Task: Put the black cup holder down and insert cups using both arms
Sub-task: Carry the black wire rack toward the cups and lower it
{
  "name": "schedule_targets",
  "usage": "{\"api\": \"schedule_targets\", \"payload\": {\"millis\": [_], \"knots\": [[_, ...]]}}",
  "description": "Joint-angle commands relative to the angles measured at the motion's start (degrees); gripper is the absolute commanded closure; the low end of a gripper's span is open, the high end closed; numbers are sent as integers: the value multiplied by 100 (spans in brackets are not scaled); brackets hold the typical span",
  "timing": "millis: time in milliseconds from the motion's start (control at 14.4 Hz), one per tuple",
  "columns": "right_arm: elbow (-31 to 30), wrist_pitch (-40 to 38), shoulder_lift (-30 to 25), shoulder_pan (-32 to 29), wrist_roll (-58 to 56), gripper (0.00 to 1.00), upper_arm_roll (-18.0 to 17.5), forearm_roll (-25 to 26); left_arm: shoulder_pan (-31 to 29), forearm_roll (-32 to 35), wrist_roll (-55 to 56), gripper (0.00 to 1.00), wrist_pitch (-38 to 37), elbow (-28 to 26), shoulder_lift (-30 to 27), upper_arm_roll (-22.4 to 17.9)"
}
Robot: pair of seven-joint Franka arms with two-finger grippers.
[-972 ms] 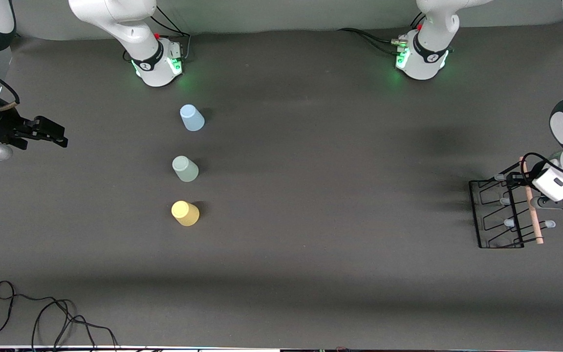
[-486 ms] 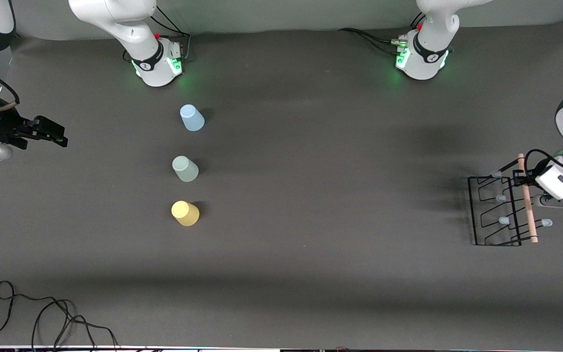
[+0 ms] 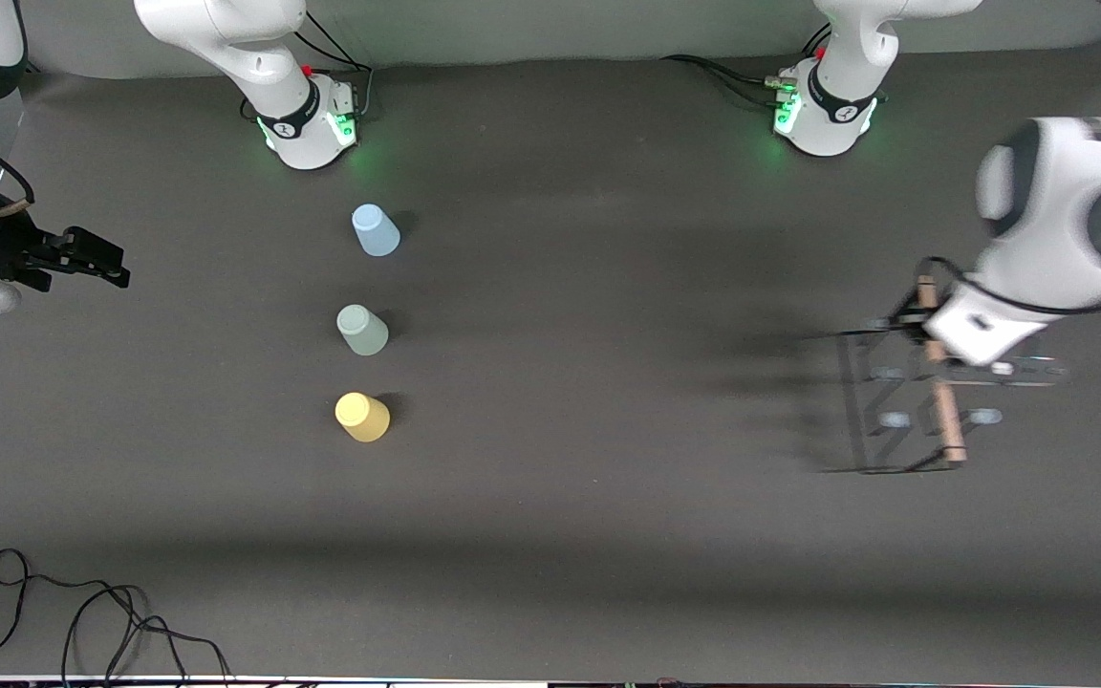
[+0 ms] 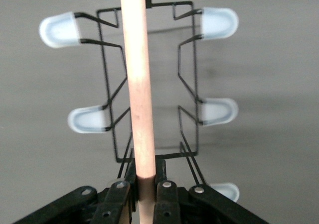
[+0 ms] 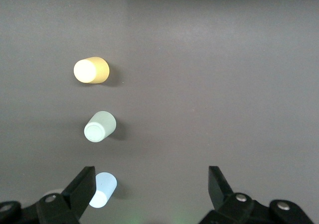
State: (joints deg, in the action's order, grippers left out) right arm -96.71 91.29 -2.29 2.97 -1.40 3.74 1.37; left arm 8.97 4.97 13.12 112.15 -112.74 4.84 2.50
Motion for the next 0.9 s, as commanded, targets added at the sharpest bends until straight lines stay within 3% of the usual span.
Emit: {"api": "schedule_targets", "payload": {"millis": [0,417,833], "knots": [[-24,-15,-52,10,79,0,13,13,946,30,1453,100,-26,155,-19,4],[-33,-24,-61,-16,43,0,13,13,2546,-39,3283,100,-27,516,69,39],[-33,-24,-61,-16,43,0,48,13,3400,-224,4155,100,-18,928,770,180]]}}
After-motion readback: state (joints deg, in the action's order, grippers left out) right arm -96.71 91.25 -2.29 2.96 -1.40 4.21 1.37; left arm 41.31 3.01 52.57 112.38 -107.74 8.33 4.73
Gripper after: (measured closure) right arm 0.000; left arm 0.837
